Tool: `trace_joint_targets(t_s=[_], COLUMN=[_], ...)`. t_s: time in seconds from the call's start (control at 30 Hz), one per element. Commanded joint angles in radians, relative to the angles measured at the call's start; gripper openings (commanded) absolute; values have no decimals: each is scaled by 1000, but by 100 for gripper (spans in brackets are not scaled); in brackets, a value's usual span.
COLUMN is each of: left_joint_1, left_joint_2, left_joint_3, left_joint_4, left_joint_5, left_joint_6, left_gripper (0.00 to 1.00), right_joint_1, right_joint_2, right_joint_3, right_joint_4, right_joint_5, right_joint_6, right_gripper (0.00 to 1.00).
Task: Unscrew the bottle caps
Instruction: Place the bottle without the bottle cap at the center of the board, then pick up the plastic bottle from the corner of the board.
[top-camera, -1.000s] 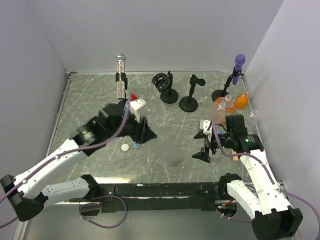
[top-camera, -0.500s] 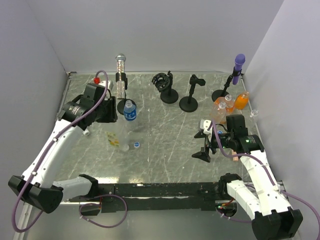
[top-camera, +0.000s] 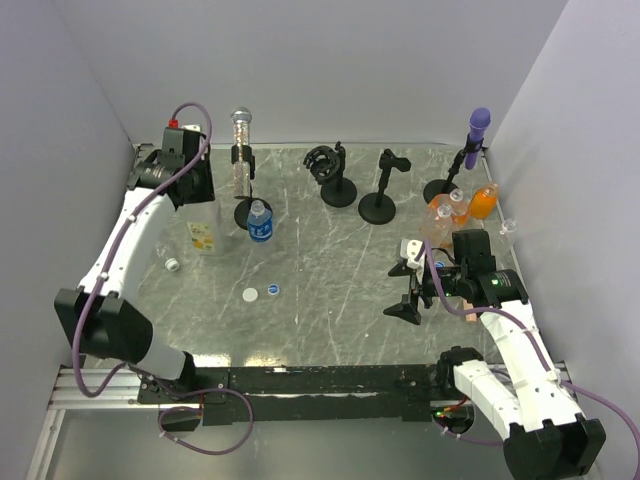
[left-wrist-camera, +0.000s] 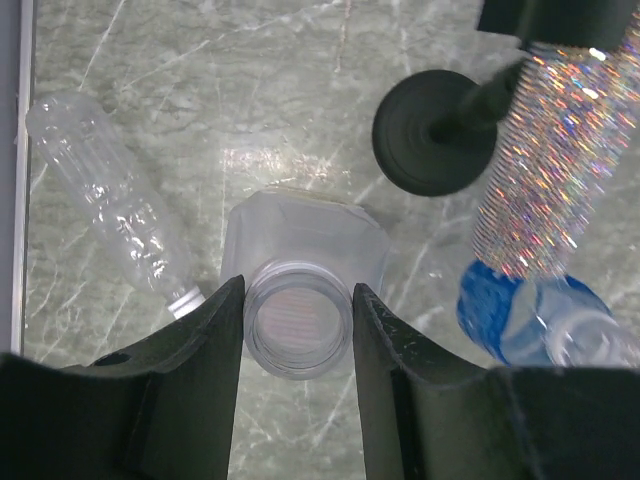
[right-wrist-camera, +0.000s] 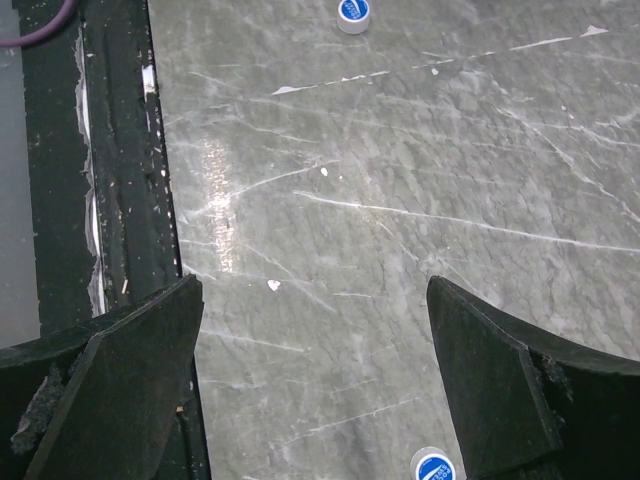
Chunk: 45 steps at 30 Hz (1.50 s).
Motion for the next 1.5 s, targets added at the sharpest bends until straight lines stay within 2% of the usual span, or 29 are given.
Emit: trace_joint_targets(t_s=[0.0,0.1,0.17,0.23,0.33,0.53,0.7,0.8,0.9,1.07,1.2,1.33,1.47], left_joint_1=[41,62,70,76,85,102,145,272,457,560,613,617,617], left_joint_2=[32,46,51,49,26,-18,-157,-275,-348,-377,-253,-32,97], left_joint_3=[49,40,38,34,9,-46,-104,-176,-262,-391,-445,-370,-341], left_joint_4=[51,75,85,83,95,100,149,213,265,367,413,342,365], left_joint_5=[47,83,101,109,123,118,48,110,259,315,307,266,278], left_joint_6=[31,19,7,-1,-11,-19,-70,-110,-166,-263,-329,-338,-317], left_gripper=[4,7,20,38,55,72,94,99,99,97,97,98,99], right_joint_1=[-4,-4,-4,-4,-4,-4,-4,-4,-4,-6,-4,-4,-4], right_joint_2=[-6,-3,0,0,1,-2,-6,-6,-9,-17,-17,-14,-12], right_joint_3=[6,4,4,4,6,6,4,10,11,9,11,15,15], right_joint_4=[27,27,27,26,24,21,20,10,7,4,0,-13,-17], right_joint_5=[-22,-24,-26,-26,-27,-32,-36,-44,-50,-58,-65,-75,-78], right_joint_6=[-7,-9,-10,-12,-12,-16,-16,-23,-26,-26,-27,-38,-41], right_gripper=[99,99,99,99,99,99,99,99,99,99,99,99,99])
